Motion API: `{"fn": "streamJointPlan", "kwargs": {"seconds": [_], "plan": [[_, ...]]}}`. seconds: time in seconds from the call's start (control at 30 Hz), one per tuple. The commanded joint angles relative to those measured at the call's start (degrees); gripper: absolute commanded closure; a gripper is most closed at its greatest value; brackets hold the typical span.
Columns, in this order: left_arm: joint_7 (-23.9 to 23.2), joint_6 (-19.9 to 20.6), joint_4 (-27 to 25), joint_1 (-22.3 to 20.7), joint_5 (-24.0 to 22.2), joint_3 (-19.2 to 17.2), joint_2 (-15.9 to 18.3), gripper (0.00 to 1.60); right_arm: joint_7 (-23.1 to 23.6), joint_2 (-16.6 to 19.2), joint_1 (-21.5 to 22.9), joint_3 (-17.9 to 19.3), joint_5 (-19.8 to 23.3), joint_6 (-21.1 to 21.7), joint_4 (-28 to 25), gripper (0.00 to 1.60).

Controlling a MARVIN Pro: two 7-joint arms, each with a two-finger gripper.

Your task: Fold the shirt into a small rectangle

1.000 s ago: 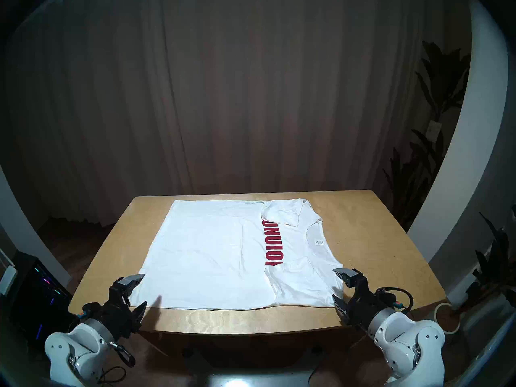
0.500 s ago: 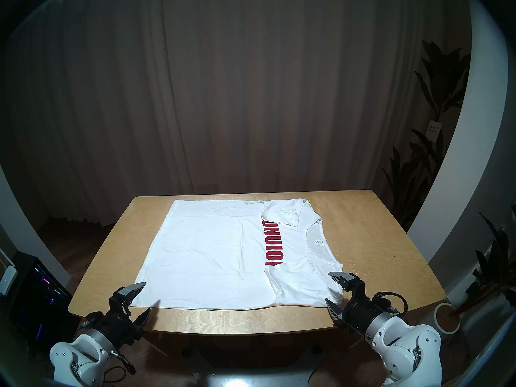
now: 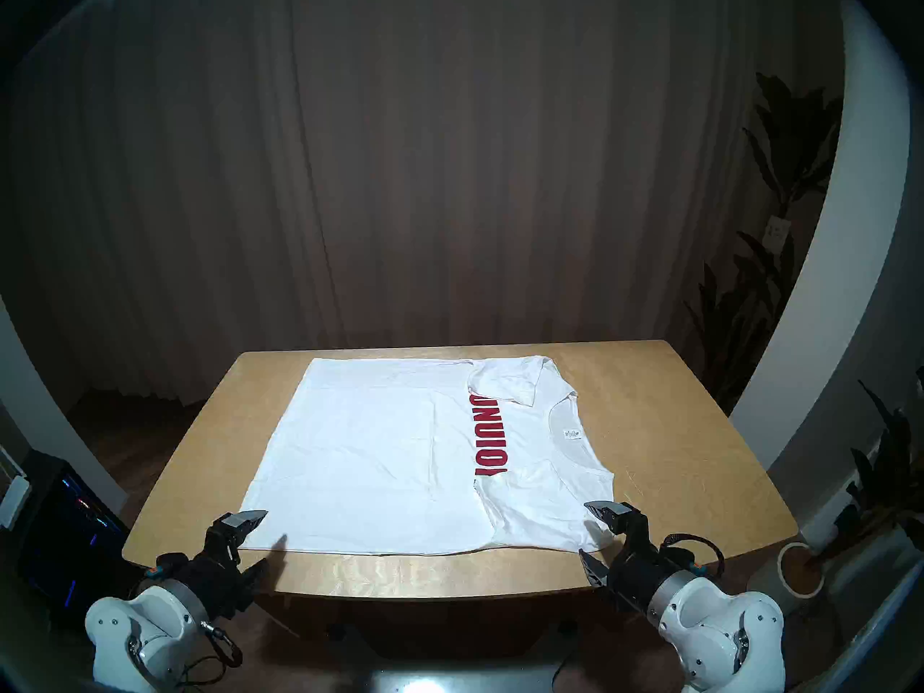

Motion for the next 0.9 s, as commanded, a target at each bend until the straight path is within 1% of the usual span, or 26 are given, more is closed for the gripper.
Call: {"fn": "streamJointPlan", "kwargs": {"seconds": [0.0,0.03,0.07,0.1,0.2,0.23,0.3,0.43,0.5,0.57,0.73,0.77,0.87], "plan": [[0.7,0.6,0.4,-1.2,-0.4,-0.3,1.2,0.0,5.1,-1.9,-1.7,-0.6,-4.8,-1.3,-1.1,0.0],[0.9,0.6,0.4,-1.2,0.3,-0.2,1.5,0.0,5.1,-1.9,-2.1,-0.8,-5.8,-1.6,-1.2,0.0],[1.2,0.7,0.5,-1.4,0.3,-0.2,1.5,0.0,5.6,-2.0,-2.3,-1.0,-6.4,-1.8,-1.2,0.0],[1.4,0.7,0.7,-1.5,0.0,-0.3,1.4,0.0,4.9,-2.1,-2.4,-1.3,-6.7,-2.1,-1.2,0.0],[0.9,1.1,1.0,-1.3,-0.7,-1.0,1.4,0.0,6.1,-2.4,-3.0,-1.8,-7.7,-2.3,-0.9,0.0],[1.1,1.0,0.9,-1.1,-0.8,-1.4,1.3,0.0,5.5,-2.7,-3.2,-1.8,-7.0,-2.3,-1.0,0.0],[0.4,1.1,1.1,-0.8,-1.0,-1.9,1.3,0.0,5.2,-2.9,-3.7,-1.9,-7.1,-2.6,-1.2,0.0],[0.6,1.4,1.2,-0.8,-1.5,-2.5,1.3,0.0,4.5,-3.5,-4.3,-1.7,-6.6,-3.3,-1.5,0.0],[0.7,1.5,1.4,-1.1,-1.9,-2.7,1.4,0.0,3.2,-3.7,-4.5,-1.6,-5.9,-3.5,-1.9,0.0],[0.8,1.7,1.5,-1.4,-2.2,-3.0,1.7,0.0,2.1,-4.1,-4.7,-1.7,-6.6,-4.5,-2.5,0.0],[1.6,2.5,2.4,-2.4,-3.1,-3.6,2.8,0.0,1.8,-4.4,-5.0,-2.0,-6.6,-4.8,-3.0,0.0],[1.6,2.8,2.7,-2.5,-3.2,-3.7,3.2,0.0,2.0,-4.5,-5.2,-2.3,-7.7,-5.4,-3.2,0.0],[1.7,3.2,3.5,-3.3,-3.4,-4.0,3.9,0.0,1.8,-5.0,-5.1,-3.1,-8.3,-6.0,-3.2,0.0]]}}
